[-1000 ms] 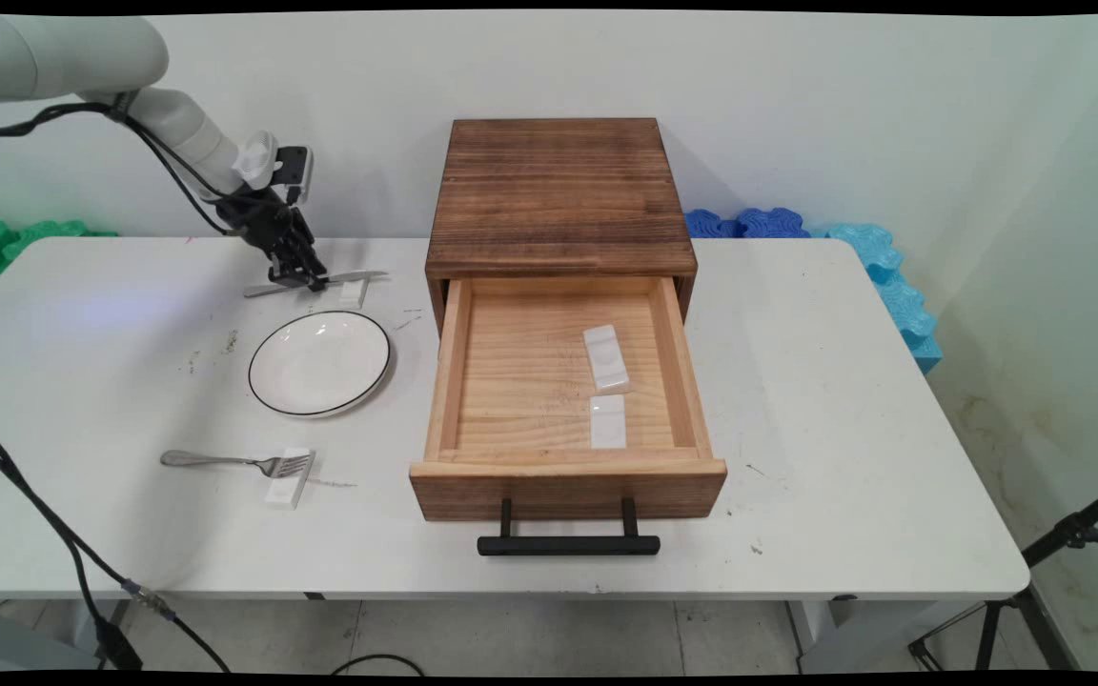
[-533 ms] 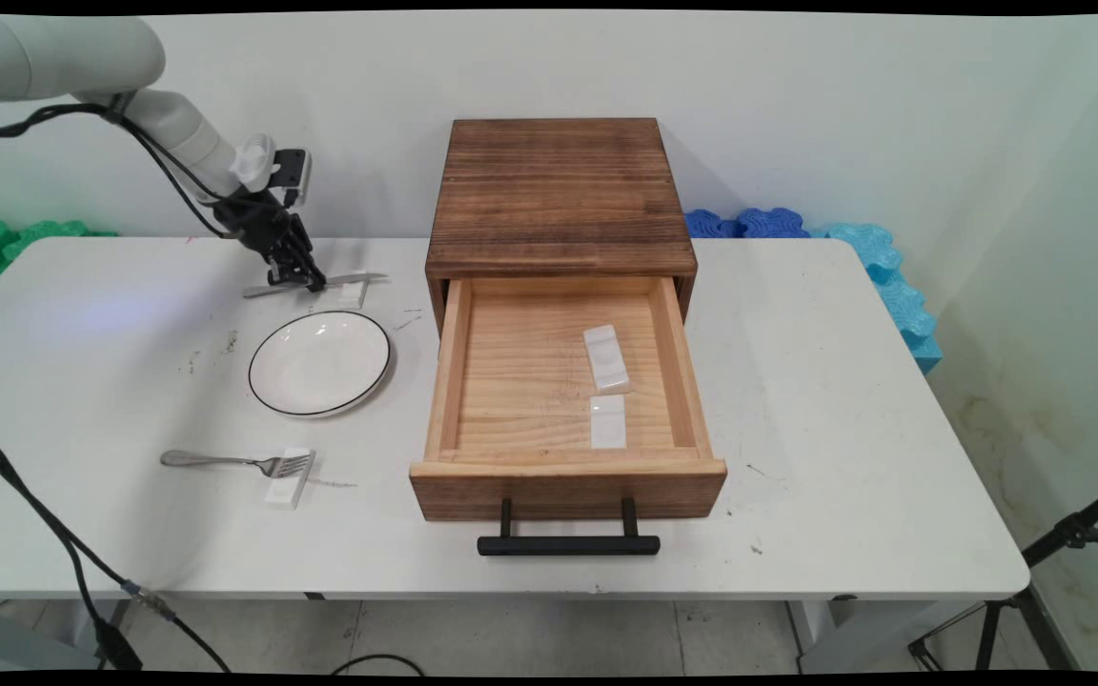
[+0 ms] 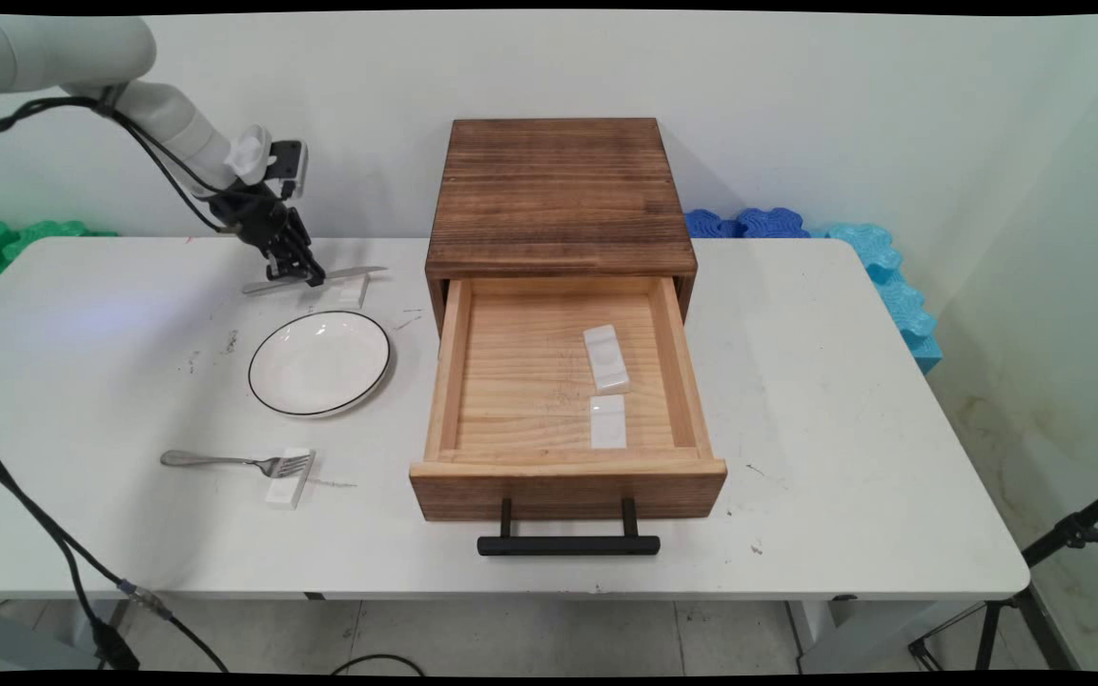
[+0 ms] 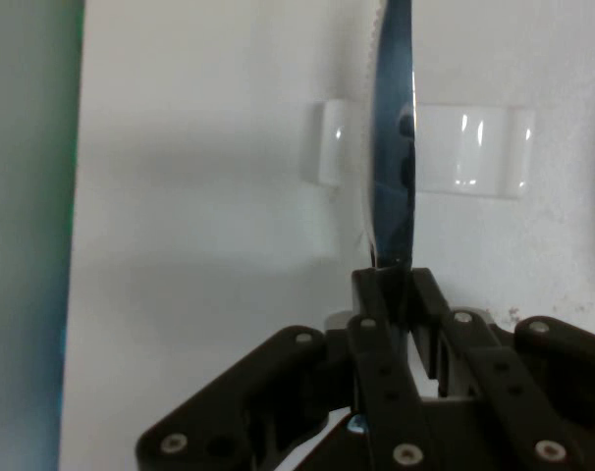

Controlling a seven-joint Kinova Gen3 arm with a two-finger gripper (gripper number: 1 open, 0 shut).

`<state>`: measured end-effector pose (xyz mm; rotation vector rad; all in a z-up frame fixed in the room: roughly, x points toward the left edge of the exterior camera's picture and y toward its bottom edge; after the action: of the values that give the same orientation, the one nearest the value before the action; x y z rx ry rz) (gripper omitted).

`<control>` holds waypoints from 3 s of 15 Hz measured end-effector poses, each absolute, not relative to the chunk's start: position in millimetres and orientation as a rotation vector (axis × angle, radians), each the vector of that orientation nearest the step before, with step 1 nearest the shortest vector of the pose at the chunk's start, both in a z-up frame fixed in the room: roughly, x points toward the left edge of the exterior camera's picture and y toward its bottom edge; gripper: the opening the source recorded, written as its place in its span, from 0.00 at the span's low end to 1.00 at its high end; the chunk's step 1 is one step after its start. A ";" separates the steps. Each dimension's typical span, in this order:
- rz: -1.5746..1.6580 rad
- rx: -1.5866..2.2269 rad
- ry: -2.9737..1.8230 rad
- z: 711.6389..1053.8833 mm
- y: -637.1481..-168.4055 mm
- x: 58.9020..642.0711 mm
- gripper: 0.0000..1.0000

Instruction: Place the picked object into the drawer

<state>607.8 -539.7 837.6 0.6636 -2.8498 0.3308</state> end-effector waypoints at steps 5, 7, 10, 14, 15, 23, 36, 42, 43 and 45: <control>0.370 0.686 -2.820 862.5 -528.5 599.4 0.00; 0.389 0.695 -2.807 874.5 -522.9 595.1 0.00; 0.417 0.702 -2.786 894.6 -513.5 584.2 0.00; 0.444 0.704 -2.762 919.2 -500.5 565.9 0.00; 0.451 0.705 -2.754 926.4 -495.6 560.1 0.00; 0.463 0.691 -2.693 967.4 -460.5 503.4 0.00; 0.457 0.594 -2.616 995.3 -436.6 396.3 0.00; 0.455 0.545 -2.605 991.2 -435.9 355.5 0.00; 0.455 0.538 -2.604 989.6 -436.6 347.1 0.00; 0.457 0.526 -2.602 986.2 -438.7 332.2 0.00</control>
<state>332.2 -438.7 986.2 0.5263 -2.6018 0.4571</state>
